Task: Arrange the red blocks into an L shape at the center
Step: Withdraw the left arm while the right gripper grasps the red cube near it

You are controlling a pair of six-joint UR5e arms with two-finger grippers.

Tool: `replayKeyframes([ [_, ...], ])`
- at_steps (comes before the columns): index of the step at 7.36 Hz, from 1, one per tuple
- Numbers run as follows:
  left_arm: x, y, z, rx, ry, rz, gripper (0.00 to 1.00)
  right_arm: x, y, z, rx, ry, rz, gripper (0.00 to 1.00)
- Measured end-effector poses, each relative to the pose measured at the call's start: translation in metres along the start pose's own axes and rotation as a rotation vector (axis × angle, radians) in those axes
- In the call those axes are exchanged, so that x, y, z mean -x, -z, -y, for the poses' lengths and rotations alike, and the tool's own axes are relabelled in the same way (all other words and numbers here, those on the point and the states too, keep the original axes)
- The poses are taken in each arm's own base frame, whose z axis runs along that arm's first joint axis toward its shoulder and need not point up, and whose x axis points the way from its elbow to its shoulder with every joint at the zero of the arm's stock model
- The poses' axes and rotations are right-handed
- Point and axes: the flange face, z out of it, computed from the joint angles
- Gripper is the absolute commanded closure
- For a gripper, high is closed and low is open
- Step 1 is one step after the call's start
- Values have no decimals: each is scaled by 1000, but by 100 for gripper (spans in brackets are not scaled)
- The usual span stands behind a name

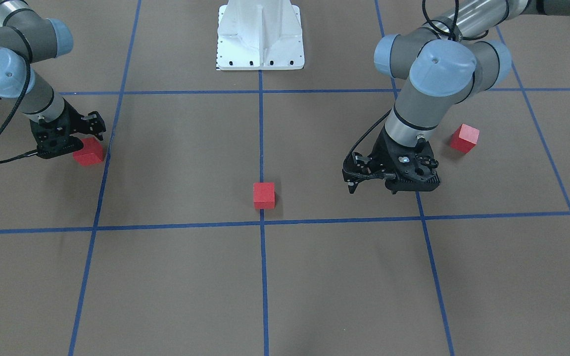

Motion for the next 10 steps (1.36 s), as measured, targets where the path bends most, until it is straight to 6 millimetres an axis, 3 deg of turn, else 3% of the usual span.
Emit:
replayKeyframes([
  [2, 1, -1, 0, 1, 1, 2, 0, -2, -1, 4, -9, -4, -12, 25],
  [3, 1, -1, 0, 1, 2, 2, 0, -1, -3, 8, -14, -5, -20, 30],
  [5, 2, -1, 0, 1, 4, 2, 0, 1, -4, 16, -20, -5, -23, 95],
  [7, 1, -1, 0, 1, 4, 1, 1, -1, 15, 22, -58, -13, -13, 100],
  [9, 5, 2, 1, -3, -3, 2, 1, 6, 63, 28, -137, -8, 25, 100],
  [10, 21, 2, 3, -4, -24, 15, 1, 22, 80, 39, -157, -17, 43, 100],
])
